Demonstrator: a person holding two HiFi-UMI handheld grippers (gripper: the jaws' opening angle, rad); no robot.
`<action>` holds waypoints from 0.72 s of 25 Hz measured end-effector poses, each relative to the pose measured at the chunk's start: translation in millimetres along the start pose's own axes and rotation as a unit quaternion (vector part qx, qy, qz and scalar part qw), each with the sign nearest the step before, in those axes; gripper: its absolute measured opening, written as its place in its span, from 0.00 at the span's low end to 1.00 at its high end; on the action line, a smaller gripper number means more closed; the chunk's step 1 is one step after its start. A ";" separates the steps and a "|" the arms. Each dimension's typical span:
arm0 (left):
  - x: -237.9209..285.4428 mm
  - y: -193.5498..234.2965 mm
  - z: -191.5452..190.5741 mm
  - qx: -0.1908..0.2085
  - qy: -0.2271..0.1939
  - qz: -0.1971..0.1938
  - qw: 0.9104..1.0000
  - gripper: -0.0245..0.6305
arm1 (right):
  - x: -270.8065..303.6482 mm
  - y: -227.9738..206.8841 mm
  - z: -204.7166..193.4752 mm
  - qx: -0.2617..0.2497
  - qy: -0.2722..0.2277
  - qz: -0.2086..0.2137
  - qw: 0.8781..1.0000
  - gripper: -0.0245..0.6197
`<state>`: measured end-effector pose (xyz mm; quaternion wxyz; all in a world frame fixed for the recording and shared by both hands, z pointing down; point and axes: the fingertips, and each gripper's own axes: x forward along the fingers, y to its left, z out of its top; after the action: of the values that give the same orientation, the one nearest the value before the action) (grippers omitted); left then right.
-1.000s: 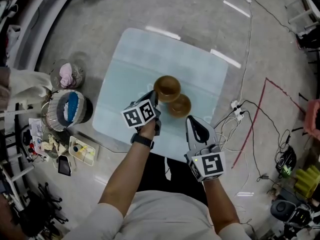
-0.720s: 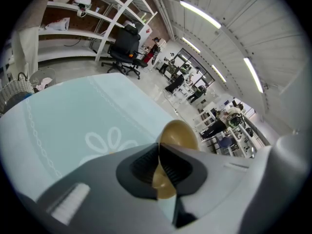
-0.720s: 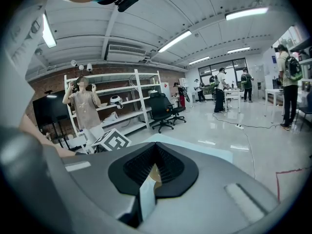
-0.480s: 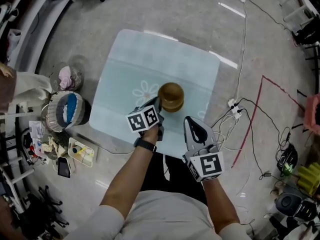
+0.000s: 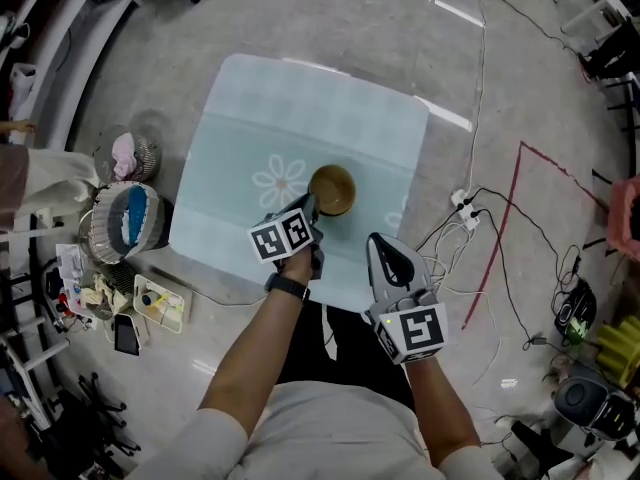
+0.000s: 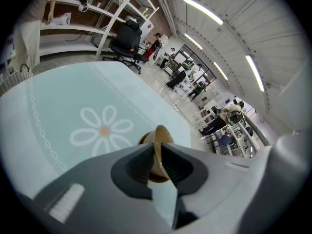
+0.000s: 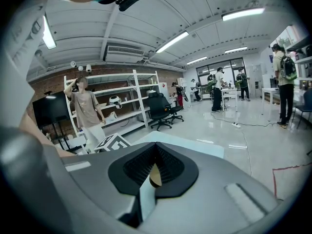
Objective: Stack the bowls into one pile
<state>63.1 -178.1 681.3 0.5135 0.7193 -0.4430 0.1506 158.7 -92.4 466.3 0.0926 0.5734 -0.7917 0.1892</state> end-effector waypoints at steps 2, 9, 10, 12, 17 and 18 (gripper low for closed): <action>1.6 2.7 0.1 -0.004 -0.002 0.000 1.000 0.08 | -0.3 -1.7 -1.7 0.000 0.002 0.000 1.000 0.04; -6.3 7.8 7.0 0.004 -0.020 0.022 1.000 0.11 | 0.1 -3.1 -4.4 0.005 0.000 0.011 1.000 0.04; -9.5 8.1 9.1 0.006 -0.024 0.025 0.999 0.11 | 0.1 -2.0 -3.5 0.005 -0.001 0.013 1.000 0.04; -17.4 7.7 13.8 0.014 -0.034 0.030 0.999 0.11 | -0.3 0.6 -1.7 0.003 -0.005 0.018 1.000 0.04; -45.2 -9.6 29.9 0.046 -0.071 0.026 0.996 0.11 | -6.7 6.6 5.1 0.006 -0.017 0.029 0.999 0.04; -51.7 -14.5 32.7 0.052 -0.079 0.024 0.995 0.11 | -8.6 7.4 7.4 0.006 -0.021 0.031 0.999 0.04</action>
<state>37.8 -180.5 623.8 0.4348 0.7442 -0.4906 0.1283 155.1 -85.9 455.0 0.0669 0.5526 -0.8100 0.1845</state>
